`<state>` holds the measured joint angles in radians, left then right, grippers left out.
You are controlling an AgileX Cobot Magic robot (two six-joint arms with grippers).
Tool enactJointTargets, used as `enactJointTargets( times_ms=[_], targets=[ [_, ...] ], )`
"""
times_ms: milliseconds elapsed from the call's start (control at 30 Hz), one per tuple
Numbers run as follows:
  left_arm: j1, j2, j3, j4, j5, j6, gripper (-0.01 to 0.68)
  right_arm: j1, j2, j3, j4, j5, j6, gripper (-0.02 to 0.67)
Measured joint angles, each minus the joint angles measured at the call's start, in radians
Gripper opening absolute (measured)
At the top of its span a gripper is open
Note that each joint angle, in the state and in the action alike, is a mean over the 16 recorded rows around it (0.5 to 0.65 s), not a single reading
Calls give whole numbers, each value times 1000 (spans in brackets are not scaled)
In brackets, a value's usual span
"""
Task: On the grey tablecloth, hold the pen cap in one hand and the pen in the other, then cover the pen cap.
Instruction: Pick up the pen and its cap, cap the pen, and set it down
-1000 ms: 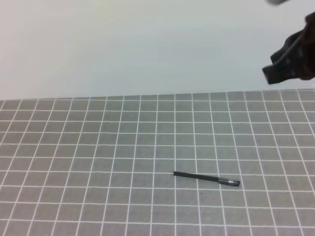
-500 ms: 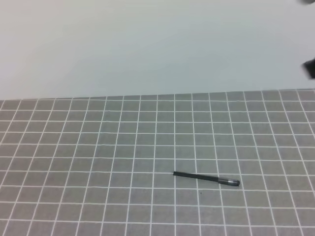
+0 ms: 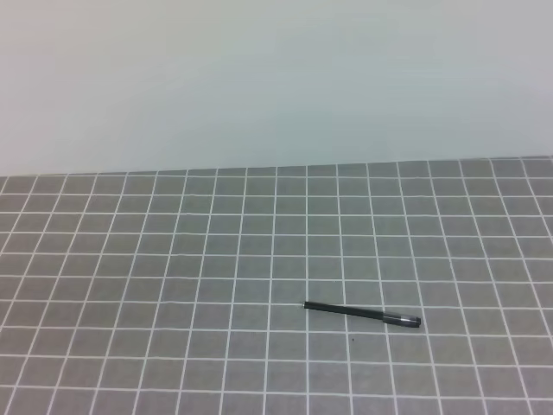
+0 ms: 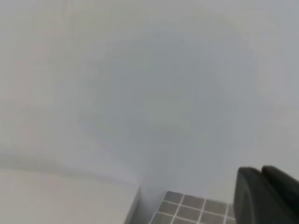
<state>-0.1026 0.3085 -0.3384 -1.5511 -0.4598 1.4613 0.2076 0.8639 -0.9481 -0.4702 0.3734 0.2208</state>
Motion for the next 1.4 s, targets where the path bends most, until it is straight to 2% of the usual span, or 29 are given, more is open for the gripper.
enactJointTargets(
  times_ms=[200,433,633,767,867,1133,1400],
  targets=[
    [7,15,49,476,29,-410,0,-105,-200,252,6,-104,36,-2],
    [55,23,124,1143,210,-1031,0,-166,-478,527,6,-166,61,-2],
    [107,23,181,1504,392,-1418,0,-192,-707,733,6,-180,78,-2],
    [131,23,212,1625,456,-1585,0,-201,-811,838,7,-185,80,-2],
    [138,23,239,1666,466,-1649,0,-207,-857,893,10,-190,81,-2],
    [139,-8,323,1676,452,-1662,0,-212,-884,953,21,-282,84,-2],
    [139,-149,372,1666,546,-1664,0,-212,-884,953,130,-426,1,-2]
  ],
)
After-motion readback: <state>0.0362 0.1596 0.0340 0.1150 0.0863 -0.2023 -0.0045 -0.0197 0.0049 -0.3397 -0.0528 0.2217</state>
